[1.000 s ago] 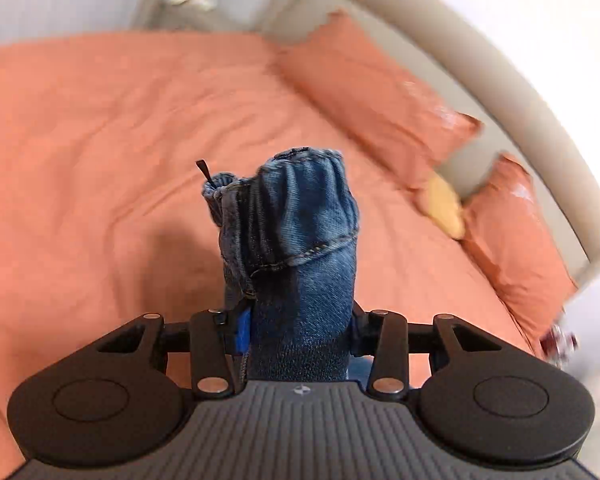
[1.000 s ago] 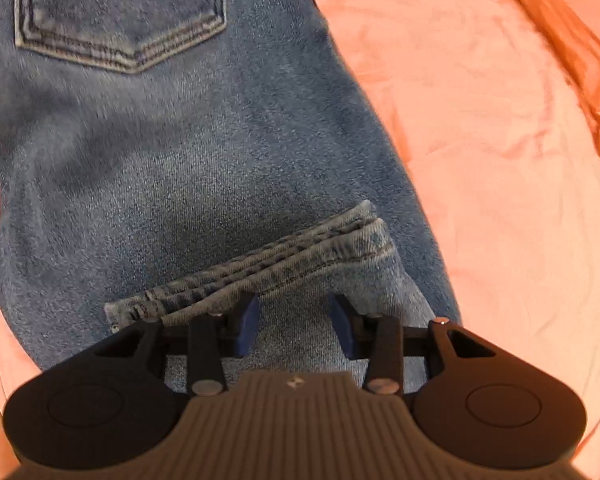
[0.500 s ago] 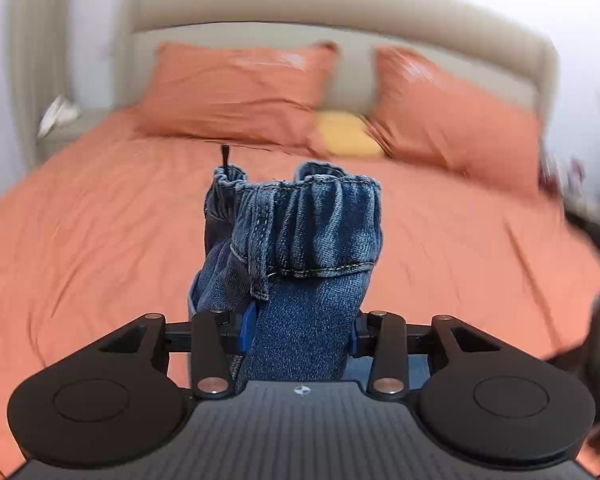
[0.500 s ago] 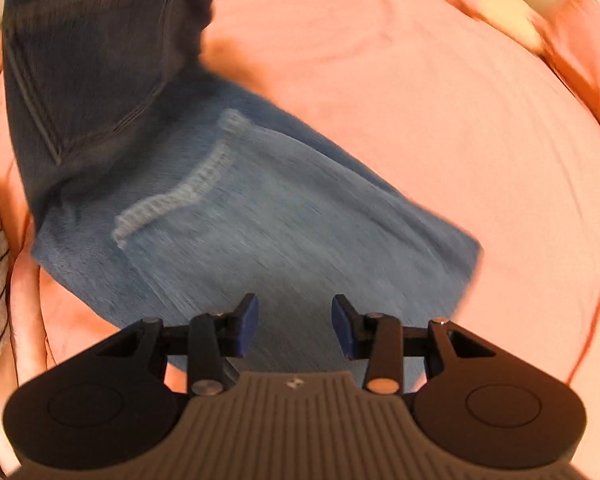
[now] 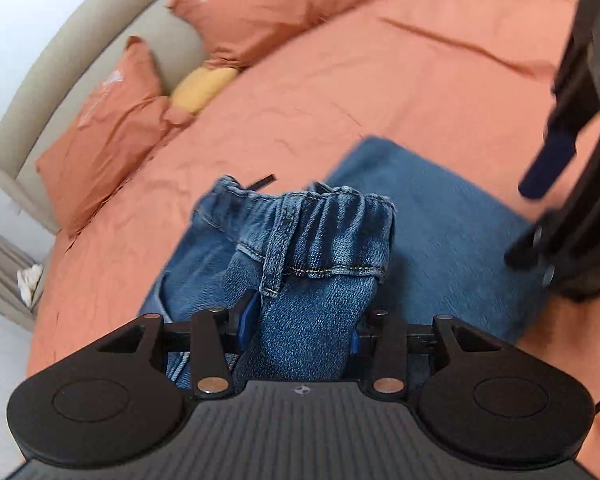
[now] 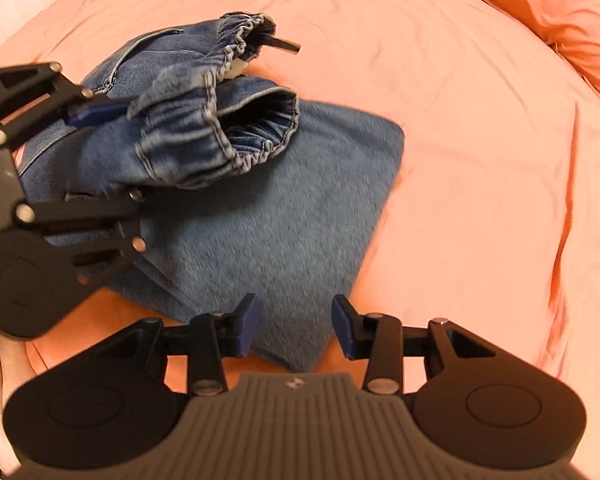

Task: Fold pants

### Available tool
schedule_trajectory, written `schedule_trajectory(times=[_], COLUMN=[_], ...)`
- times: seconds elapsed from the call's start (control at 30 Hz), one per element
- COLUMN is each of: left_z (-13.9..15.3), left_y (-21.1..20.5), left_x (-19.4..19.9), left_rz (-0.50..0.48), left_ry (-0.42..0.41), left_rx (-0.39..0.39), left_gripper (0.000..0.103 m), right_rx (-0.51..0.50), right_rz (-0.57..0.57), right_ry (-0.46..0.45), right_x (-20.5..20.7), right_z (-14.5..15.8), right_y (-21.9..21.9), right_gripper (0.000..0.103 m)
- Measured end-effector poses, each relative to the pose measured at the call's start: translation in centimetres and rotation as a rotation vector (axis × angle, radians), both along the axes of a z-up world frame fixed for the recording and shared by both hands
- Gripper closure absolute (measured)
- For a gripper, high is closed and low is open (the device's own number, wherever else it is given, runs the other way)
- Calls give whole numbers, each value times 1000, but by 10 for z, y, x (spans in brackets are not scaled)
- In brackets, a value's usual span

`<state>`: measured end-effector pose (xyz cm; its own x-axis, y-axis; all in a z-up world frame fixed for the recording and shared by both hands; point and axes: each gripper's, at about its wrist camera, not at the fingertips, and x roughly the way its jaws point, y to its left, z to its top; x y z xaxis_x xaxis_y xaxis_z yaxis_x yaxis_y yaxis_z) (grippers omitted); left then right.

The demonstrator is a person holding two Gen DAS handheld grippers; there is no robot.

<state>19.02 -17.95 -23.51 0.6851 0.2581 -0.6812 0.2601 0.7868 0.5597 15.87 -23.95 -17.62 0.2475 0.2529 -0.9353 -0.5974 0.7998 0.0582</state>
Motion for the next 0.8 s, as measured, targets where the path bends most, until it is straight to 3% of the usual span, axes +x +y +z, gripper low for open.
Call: schedule_trajectory(times=[0.17, 0.23, 0.3, 0.47, 0.6, 0.8], left_z=[-10, -2, 6, 33, 61, 91], left_y=[0, 4, 10, 36, 63, 112], left_x=[5, 4, 5, 6, 2, -8], left_rz=[-41, -62, -59, -1, 4, 78], left_ry=[79, 117, 154, 185, 240, 145], left_rx=[-44, -139, -255, -456, -663, -735], left_gripper=[45, 25, 15, 16, 19, 19], right_rx=[8, 13, 10, 19, 72, 148], right_rz=[-24, -32, -39, -69, -119, -211], right_ry=[-7, -11, -18, -37, -52, -79], right_x=[-5, -7, -9, -14, -17, -16], right_z=[13, 17, 19, 34, 44, 64], right_y=[-12, -13, -14, -14, -13, -2], right_gripper=[65, 65, 65, 64, 47, 47])
